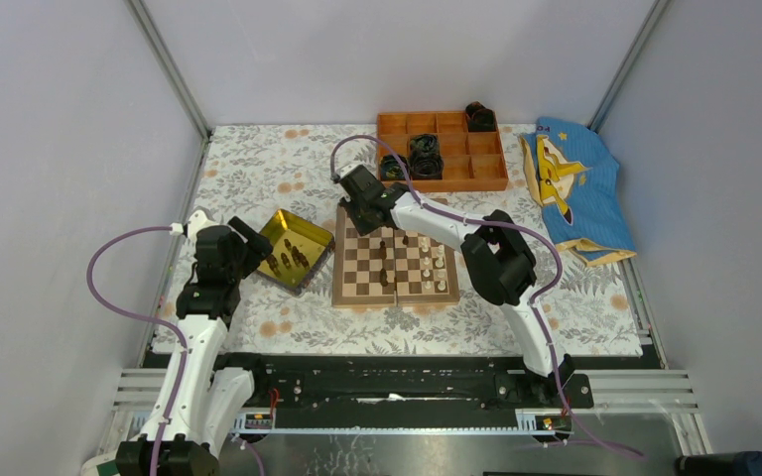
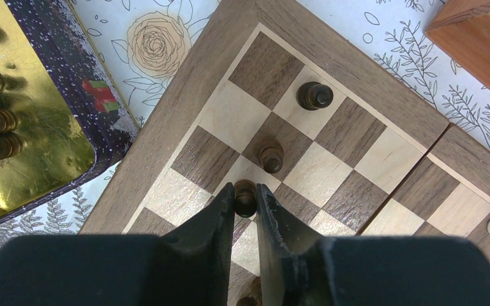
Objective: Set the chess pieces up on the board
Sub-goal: Place the chess piece on the chessboard.
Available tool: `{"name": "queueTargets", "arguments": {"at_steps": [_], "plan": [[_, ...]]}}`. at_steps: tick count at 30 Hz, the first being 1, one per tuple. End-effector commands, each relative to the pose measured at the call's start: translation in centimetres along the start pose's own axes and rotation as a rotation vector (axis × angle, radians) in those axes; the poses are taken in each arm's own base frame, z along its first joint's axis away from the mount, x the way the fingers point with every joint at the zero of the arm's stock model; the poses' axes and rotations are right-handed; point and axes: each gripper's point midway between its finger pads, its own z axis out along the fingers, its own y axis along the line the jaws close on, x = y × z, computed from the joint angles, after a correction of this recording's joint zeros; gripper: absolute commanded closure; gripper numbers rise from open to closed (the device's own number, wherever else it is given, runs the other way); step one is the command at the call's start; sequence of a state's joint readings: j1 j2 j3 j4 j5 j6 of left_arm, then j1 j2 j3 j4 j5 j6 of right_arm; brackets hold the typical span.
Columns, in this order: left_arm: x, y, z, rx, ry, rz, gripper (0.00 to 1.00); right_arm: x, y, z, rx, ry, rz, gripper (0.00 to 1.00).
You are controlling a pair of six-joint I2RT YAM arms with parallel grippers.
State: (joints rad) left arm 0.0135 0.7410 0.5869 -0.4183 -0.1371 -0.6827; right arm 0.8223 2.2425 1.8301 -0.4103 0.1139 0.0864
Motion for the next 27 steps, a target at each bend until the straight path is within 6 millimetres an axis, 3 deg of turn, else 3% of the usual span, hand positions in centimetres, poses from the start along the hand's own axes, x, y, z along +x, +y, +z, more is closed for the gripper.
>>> {"name": "queueTargets", "arguments": {"at_steps": [1,13,27], "plan": [[-0.5,-1.0,0.0,0.051,-0.028,-0.009,0.23,-1.4,0.7,-0.6,-0.019,-0.030,-0.012,0.72],[-0.5,-1.0,0.0,0.049,-0.029,-0.009,0.23,-1.7,0.7,-1.3,-0.022,-0.040,-0.015,0.68],[-0.5,-0.9,0.0,0.046,-0.032,-0.009,0.22,-1.3,0.9,-3.6,-0.031,-0.058,-0.024,0.60]]}}
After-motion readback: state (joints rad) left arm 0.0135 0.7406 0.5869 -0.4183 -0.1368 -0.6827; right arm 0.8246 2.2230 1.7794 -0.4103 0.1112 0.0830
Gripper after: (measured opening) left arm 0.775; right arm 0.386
